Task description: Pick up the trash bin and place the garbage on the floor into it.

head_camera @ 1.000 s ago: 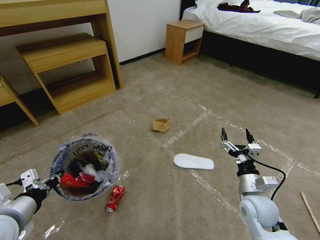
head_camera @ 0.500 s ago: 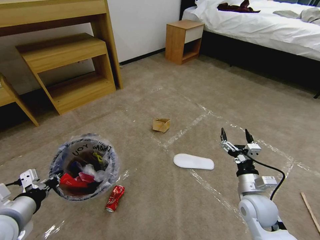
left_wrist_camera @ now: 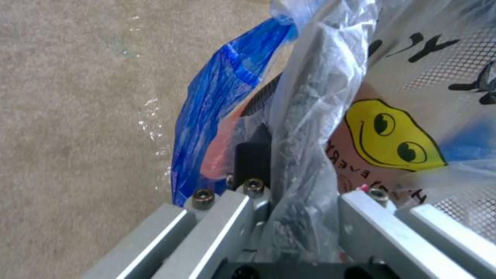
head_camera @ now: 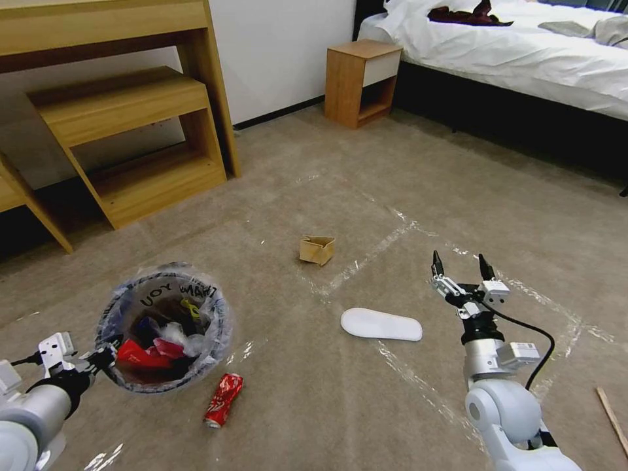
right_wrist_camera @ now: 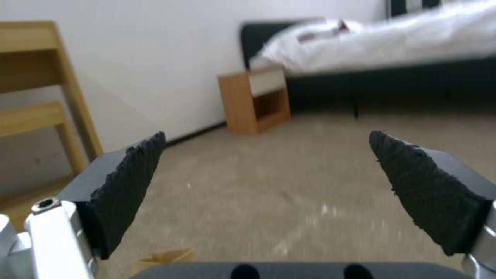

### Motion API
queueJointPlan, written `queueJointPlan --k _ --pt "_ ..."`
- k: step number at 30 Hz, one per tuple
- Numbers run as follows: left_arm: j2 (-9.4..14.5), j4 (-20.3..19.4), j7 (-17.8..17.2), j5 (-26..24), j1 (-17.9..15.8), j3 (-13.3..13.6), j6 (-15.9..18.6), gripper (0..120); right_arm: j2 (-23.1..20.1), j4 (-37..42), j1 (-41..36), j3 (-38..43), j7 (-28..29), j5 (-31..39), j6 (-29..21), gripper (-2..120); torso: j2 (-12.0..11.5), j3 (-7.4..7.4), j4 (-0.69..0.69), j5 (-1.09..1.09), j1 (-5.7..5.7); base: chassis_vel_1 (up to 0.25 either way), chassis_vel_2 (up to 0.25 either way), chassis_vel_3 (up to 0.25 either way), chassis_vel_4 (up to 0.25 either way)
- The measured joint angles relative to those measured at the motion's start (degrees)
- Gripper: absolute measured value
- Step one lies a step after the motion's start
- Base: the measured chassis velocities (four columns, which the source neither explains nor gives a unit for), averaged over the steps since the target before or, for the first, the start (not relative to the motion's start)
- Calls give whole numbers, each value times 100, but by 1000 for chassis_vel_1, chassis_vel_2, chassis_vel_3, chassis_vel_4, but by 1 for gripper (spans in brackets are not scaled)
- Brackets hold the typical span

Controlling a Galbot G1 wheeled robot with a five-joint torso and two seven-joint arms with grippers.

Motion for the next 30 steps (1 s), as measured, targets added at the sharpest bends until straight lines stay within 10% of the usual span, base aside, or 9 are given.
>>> queueJointPlan --k 21,30 --pt "-100 154 10 131 -16 53 -4 0 240 -750 744 -845 3474 3803 -2358 100 0 0 1 0 0 -6 9 7 -10" --pt "-150 209 36 210 -20 102 -14 0 600 -1353 799 -851 3814 4599 -2460 100 0 0 1 -1 0 0 0 0 0"
